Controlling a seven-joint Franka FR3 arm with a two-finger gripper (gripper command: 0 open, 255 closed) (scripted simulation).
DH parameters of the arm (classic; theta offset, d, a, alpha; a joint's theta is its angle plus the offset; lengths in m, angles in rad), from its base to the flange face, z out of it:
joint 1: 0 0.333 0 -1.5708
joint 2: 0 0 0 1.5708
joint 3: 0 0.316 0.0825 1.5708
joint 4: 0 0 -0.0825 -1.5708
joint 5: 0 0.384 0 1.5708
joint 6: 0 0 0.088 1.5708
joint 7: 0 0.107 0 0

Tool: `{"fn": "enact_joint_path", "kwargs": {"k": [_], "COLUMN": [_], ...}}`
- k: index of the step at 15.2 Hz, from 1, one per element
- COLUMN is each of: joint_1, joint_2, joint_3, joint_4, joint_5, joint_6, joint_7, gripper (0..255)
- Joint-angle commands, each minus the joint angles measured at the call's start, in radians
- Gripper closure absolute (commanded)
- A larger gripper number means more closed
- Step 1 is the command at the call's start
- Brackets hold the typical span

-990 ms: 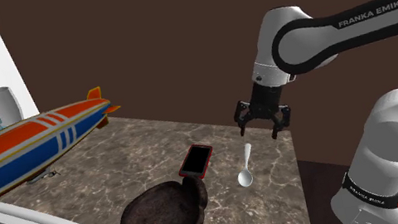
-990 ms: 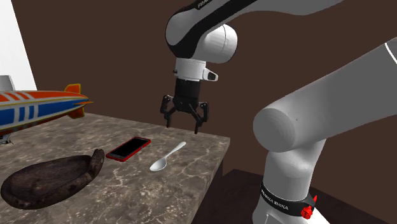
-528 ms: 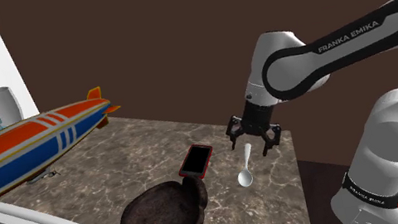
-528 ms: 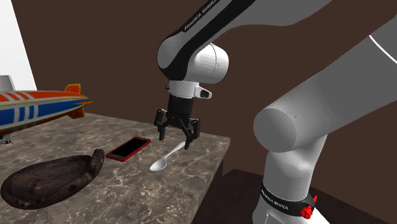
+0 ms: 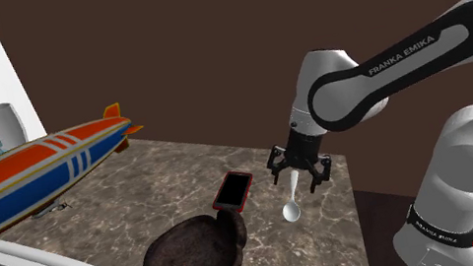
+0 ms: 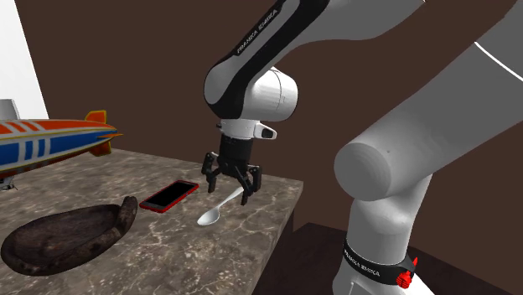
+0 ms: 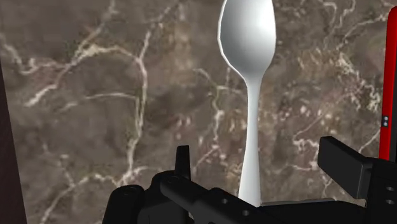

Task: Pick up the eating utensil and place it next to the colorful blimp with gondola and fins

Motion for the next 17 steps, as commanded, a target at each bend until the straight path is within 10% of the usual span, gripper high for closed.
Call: {"fn": "enact_joint_path", "kwargs": {"k": [1, 3, 4, 17], "joint_1": [0.000, 0.000, 0.000, -0.007], "joint_2": [0.001, 0.001, 0.001, -0.055], "joint_3": [0.000, 0.000, 0.000, -0.022], "joint_4": [0.000, 0.000, 0.000, 0.025], "joint_5": [0.000, 0.000, 0.000, -0.033], "joint_6": [0.001, 0.001, 0.002, -0.078], "joint_7": [0.000, 0.000, 0.000, 0.020], "gripper": [0, 0, 255, 255]}}
